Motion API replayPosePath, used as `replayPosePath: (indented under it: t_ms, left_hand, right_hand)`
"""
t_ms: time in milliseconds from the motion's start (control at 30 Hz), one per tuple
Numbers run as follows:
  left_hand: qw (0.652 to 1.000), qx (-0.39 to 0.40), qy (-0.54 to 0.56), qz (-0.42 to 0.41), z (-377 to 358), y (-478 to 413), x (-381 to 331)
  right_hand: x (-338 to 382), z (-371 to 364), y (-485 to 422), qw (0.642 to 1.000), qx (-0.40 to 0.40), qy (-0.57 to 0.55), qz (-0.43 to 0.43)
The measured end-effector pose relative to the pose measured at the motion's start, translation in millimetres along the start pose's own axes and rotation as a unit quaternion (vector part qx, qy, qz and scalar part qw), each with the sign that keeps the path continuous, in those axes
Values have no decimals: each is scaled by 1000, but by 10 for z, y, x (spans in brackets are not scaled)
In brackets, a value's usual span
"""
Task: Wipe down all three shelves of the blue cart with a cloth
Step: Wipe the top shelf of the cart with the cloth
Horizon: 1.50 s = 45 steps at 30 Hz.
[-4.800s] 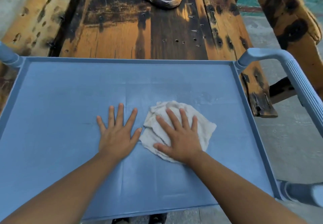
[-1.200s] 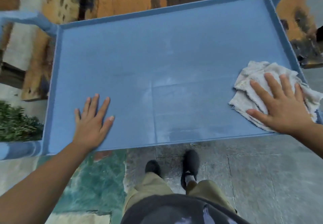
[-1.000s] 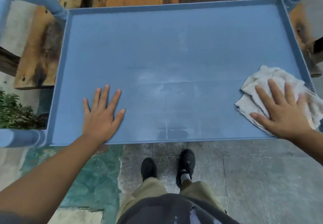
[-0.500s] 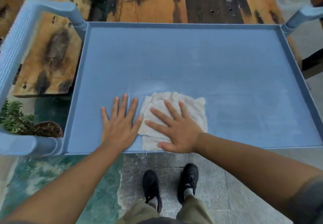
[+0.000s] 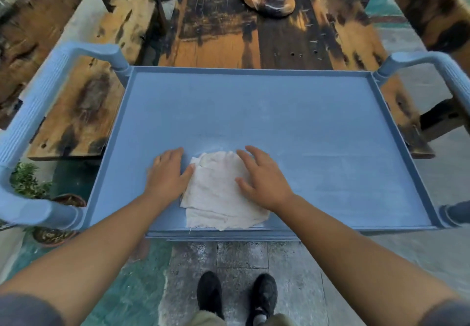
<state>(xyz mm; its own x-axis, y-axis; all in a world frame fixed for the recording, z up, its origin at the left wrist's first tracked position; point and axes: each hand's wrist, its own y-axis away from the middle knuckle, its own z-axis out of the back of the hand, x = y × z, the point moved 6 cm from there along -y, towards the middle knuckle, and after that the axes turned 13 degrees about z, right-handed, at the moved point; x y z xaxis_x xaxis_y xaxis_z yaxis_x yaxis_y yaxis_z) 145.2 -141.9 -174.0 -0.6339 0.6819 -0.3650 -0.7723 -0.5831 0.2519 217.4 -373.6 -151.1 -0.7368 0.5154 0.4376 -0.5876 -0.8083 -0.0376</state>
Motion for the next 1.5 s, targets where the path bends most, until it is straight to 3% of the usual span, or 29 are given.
replayPosePath:
  t_ms: [67,200,333,467,567,667,900,1133,1500]
  left_hand:
    - [999,16,25,-12,5,-36,-165]
    - [994,100,-11,-45,-172,-14,-435]
    - [994,78,-69,-24,-244,47,-551]
    - [994,96,-60,-7,-244,69,-574]
    - [990,135,10,49,-206,62,-508]
    - [985,168,18,38,-154,110,-504]
    - [969,230,93,-4,116,295,-402]
    - [948,206,241,-14,477,478,-328]
    - [932,131,315,-120,1209,713,-377]
  right_hand:
    - [-205,68,56,996,-8,-15,-83]
    - [-378,44,43,990,68,-33,-118]
    - [-410,-7,-30,981,95,-21,-170]
    - [-366,-58,-44,978,121,1,-172]
    - [-368,-64,3,973,116,-28,-196]
    - [-322,-52,45,973,127,-43,-191]
    - [-199,220,228,969,47,-148,-193]
    - [52,552,361,963,-30,-175,-205]
    - [538,1180,466,959,-142,-188,-156]
